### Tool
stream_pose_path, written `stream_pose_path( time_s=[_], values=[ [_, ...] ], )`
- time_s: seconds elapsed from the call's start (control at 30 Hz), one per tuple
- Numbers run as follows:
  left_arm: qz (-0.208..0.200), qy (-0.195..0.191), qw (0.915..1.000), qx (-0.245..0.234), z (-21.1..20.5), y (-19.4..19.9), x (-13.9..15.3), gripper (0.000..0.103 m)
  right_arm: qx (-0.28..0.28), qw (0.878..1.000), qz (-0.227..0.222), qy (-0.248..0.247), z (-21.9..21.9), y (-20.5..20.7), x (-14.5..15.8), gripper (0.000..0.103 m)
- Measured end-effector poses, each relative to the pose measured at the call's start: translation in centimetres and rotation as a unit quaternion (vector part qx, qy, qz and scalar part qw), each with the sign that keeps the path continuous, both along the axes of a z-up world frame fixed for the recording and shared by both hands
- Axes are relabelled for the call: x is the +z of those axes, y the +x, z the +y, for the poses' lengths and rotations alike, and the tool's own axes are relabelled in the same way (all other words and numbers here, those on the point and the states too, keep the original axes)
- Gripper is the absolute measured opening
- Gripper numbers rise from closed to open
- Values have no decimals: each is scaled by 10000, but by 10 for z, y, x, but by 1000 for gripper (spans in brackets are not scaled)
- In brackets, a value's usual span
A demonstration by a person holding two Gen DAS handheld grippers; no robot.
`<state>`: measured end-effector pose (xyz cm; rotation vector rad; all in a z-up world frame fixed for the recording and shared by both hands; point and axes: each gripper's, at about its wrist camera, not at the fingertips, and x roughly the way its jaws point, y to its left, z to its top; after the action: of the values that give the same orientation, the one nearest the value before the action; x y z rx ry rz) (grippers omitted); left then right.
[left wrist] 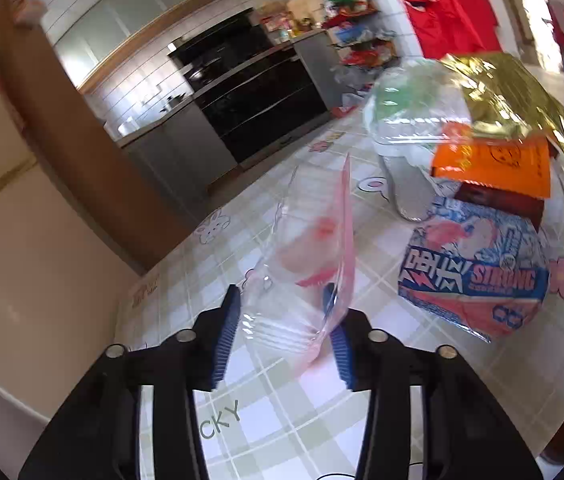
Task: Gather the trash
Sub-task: 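Lift the plastic tray with the left gripper while the right gripper grasps the gold foil bag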
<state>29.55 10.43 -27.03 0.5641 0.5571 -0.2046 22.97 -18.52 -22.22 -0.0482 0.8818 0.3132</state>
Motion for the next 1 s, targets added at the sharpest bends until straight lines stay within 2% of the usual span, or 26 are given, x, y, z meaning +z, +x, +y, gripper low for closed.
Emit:
stream_pose_path(
  time_s=[0.1, 0.2, 0.3, 0.37, 0.4, 0.43, 0.5, 0.63, 0.73, 0.8, 0.9, 1.0],
  values=[
    [111, -788, 9960, 398, 20, 0, 13, 36, -1, 9999, -7, 163, 3, 4, 1, 97],
    [261, -1540, 9850, 738, 37, -1, 21, 35, -21, 9993, -50, 366, 6, 10, 3, 97],
    [361, -2252, 9678, 1066, 53, -4, 29, 33, -70, 9980, -82, 619, 9, 19, 5, 97],
    [385, -2592, 9564, 1292, 64, -4, 33, 26, -163, 9973, -149, 697, 12, 26, 5, 97],
    [382, -2648, 9529, 1425, 67, -4, 34, 16, -218, 9970, -193, 716, 13, 29, 5, 97],
    [375, -2688, 9508, 1494, 74, -9, 35, 13, -251, 9966, -243, 749, 15, 32, 5, 97],
    [449, -2780, 9474, 1523, 77, -11, 32, 12, -315, 9959, -281, 803, 18, 39, 2, 97],
    [492, -2726, 9478, 1579, 82, -13, 31, 10, -472, 9930, -120, 1075, 19, 54, -9, 97],
    [470, -2835, 9417, 1749, 89, -15, 35, 10, -586, 9900, -2, 1280, 17, 63, -17, 96],
    [451, -2952, 9362, 1852, 93, -18, 39, 10, -608, 9883, 85, 1396, 14, 67, -21, 81],
    [379, -3020, 9324, 1949, 98, -24, 47, 10, -610, 9858, 208, 1550, 10, 69, -26, 66],
    [301, -3091, 9286, 2030, 99, -32, 55, 10, -608, 9839, 85, 1679, 5, 62, -22, 53]
  ],
)
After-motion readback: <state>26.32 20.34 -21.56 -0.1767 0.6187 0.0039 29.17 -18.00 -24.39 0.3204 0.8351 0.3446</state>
